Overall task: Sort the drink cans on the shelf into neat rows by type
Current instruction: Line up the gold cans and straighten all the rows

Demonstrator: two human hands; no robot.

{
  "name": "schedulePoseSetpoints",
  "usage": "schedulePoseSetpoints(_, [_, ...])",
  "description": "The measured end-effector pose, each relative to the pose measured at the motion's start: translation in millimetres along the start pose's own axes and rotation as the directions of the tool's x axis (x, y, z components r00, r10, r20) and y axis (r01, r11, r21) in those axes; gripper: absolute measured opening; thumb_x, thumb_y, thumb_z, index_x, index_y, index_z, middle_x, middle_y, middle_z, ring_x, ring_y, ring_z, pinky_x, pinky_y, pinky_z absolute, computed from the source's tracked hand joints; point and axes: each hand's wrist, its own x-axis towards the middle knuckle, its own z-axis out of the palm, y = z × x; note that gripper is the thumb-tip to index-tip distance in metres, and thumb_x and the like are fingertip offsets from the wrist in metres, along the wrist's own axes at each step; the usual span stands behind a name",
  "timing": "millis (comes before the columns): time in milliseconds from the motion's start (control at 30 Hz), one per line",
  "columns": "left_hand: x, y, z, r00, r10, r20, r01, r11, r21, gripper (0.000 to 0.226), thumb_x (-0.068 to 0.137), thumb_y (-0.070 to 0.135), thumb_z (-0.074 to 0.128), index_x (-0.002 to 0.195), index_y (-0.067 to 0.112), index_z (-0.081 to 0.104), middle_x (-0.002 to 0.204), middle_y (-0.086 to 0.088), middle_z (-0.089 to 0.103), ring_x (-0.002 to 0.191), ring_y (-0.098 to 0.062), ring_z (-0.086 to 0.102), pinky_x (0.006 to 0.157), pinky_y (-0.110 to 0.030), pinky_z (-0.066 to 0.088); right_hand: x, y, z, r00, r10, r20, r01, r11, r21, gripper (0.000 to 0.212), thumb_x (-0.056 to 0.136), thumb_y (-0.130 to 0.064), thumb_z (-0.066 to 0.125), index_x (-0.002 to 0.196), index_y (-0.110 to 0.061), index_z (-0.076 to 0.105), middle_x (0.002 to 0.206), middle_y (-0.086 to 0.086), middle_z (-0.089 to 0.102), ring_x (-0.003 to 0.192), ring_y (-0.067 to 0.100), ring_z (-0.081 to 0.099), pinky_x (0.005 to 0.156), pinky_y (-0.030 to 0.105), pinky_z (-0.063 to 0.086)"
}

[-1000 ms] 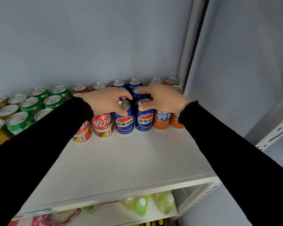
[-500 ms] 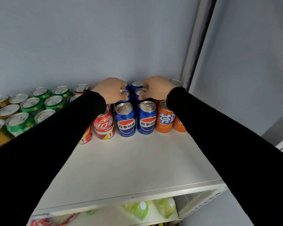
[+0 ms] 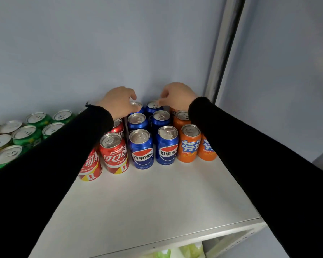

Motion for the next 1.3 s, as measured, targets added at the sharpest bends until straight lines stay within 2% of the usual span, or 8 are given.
schedulePoseSetpoints(100, [12,-4,5,0.995,-0.051,0.085,0.048,0.998,0.036,0.057,0.092,0.045,0.064,0.136,0.01,0.056,0.136,-0.014,0.056,0.123,-0.031,0.052,0.098,-0.037,0.04,14,-10,8,0.998,0.005,0.055,-0.001,0.998,-0.064,0.051,0.091,-0.049,0.063,0.122,-0.009,0.063,0.121,0.01,0.063,0.108,0.026,0.059,0.087,0.035,0.047])
schedulePoseSetpoints(233, [23,-7,15,0.995,-0.045,0.09,0.04,0.998,0.056,0.042,0.092,0.048,0.063,0.106,0.01,0.064,0.118,-0.015,0.066,0.098,-0.028,0.056,0.078,-0.034,0.037,26,-14,21,0.997,0.02,0.076,-0.011,0.993,-0.12,0.053,0.085,-0.054,0.068,0.115,-0.01,0.065,0.11,0.008,0.066,0.091,0.023,0.057,0.072,0.032,0.04])
schedulePoseSetpoints(467, [28,-7,15,0.995,-0.062,0.079,0.061,0.998,0.017,0.055,0.09,0.047,0.067,0.125,0.004,0.065,0.122,-0.015,0.065,0.112,-0.031,0.058,0.095,-0.042,0.046,35,-10,23,0.994,0.043,0.097,-0.031,0.992,-0.126,0.045,0.084,-0.047,0.073,0.106,-0.008,0.071,0.104,0.01,0.069,0.089,0.025,0.06,0.07,0.032,0.04])
schedulePoseSetpoints(567, [28,-9,14,0.995,-0.058,0.082,0.057,0.998,0.015,0.062,0.09,0.05,0.066,0.134,0.008,0.06,0.133,-0.014,0.061,0.121,-0.031,0.055,0.102,-0.042,0.043,28,-7,16,0.993,0.06,0.102,-0.054,0.997,-0.059,0.052,0.086,-0.049,0.07,0.119,-0.008,0.068,0.117,0.01,0.068,0.103,0.027,0.063,0.08,0.032,0.045])
schedulePoseSetpoints(700, [19,8,2,0.997,0.071,-0.038,-0.071,0.997,-0.013,0.063,0.091,0.054,0.063,0.139,0.013,0.057,0.137,-0.012,0.056,0.123,-0.031,0.053,0.102,-0.041,0.04,-12,11,-27,0.994,0.093,-0.056,-0.089,0.994,0.063,0.057,0.091,-0.046,0.067,0.136,-0.013,0.058,0.135,0.007,0.061,0.121,0.025,0.057,0.102,0.033,0.043])
schedulePoseSetpoints(933, [-16,121,10,0.882,0.449,0.141,-0.446,0.893,-0.055,0.052,0.089,0.056,0.063,0.128,0.021,0.065,0.122,-0.004,0.065,0.106,-0.022,0.06,0.086,-0.033,0.047,-113,59,-43,0.958,0.284,-0.043,-0.285,0.958,-0.023,0.039,0.091,-0.034,0.068,0.121,-0.009,0.068,0.119,0.011,0.066,0.109,0.029,0.061,0.094,0.038,0.049])
schedulePoseSetpoints(1067, [-21,132,31,0.845,0.493,0.209,-0.506,0.862,0.012,0.046,0.084,0.062,0.061,0.101,0.02,0.072,0.095,0.0,0.07,0.085,-0.019,0.062,0.073,-0.04,0.052,-138,61,-23,0.962,0.27,0.043,-0.271,0.962,0.02,0.036,0.088,-0.033,0.071,0.121,-0.019,0.068,0.107,0.003,0.066,0.104,0.025,0.063,0.086,0.033,0.049])
schedulePoseSetpoints(1300, [-21,135,41,0.859,0.473,0.195,-0.479,0.878,-0.021,0.045,0.081,0.06,0.069,0.102,0.022,0.074,0.094,0.004,0.069,0.083,-0.015,0.062,0.074,-0.037,0.054,-138,70,-14,0.973,0.221,0.069,-0.219,0.975,-0.037,0.045,0.087,-0.03,0.071,0.131,-0.02,0.065,0.123,0.007,0.067,0.111,0.027,0.062,0.091,0.036,0.05])
